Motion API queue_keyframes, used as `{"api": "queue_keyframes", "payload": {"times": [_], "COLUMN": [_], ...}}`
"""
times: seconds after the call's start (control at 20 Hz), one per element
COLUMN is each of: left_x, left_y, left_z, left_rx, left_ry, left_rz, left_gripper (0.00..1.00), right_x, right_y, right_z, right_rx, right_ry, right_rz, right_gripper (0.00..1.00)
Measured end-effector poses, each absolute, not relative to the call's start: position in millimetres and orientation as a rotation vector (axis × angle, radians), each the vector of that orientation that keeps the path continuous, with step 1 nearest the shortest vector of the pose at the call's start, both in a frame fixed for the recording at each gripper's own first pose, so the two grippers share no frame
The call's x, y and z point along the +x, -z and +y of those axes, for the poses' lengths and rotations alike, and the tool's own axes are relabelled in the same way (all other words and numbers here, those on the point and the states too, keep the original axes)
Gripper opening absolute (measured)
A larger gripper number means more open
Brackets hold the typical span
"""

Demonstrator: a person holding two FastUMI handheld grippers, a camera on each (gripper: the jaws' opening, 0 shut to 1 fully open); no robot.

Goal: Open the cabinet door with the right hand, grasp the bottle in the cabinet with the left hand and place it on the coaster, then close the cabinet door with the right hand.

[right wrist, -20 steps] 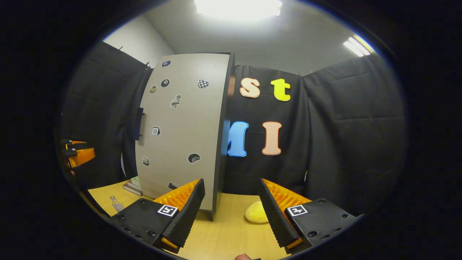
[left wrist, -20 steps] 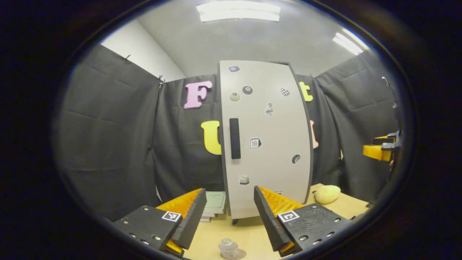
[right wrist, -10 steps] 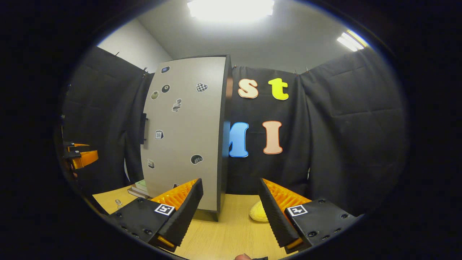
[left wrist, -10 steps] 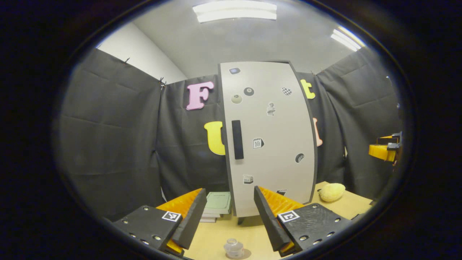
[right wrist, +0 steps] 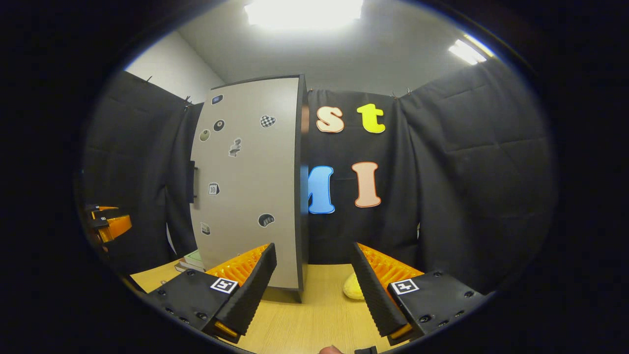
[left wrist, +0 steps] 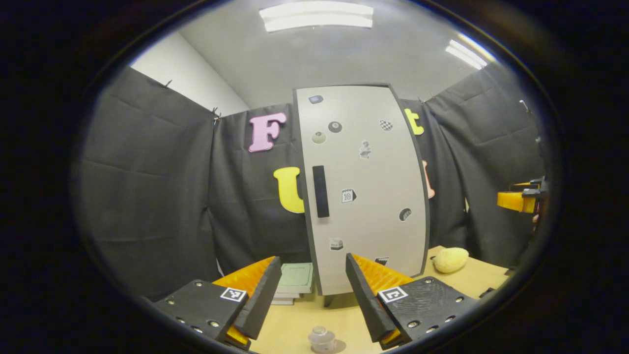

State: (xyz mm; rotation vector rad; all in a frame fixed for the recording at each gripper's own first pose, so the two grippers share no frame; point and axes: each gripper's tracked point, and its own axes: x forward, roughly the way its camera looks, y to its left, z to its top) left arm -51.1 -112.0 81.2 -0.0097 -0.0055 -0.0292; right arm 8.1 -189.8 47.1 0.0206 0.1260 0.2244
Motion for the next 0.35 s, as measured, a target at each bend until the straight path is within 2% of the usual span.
{"api": "queue_keyframes", "payload": {"times": [0.25,0.3,0.35], "left_x": [-51.0,-51.3,-52.9], "left_y": [-83.7,-83.8,-83.4], "left_z": [-109.8,-109.4,-108.5], "left_rx": [-0.02,-0.019,-0.018], "left_ry": [0.034,0.034,0.032], "left_rz": [-0.012,-0.013,-0.015], "left_gripper": [0.8,0.84,0.82], "right_x": [3.9,3.2,1.0], "right_y": [-52.7,-53.5,-54.5], "right_z": [-190.6,-189.6,-189.2], "right_rx": [0.006,0.006,0.007], "right_ry": [-0.22,-0.222,-0.228], "right_rz": [0.115,0.115,0.114], "right_gripper": [0.97,0.97,0.97]}}
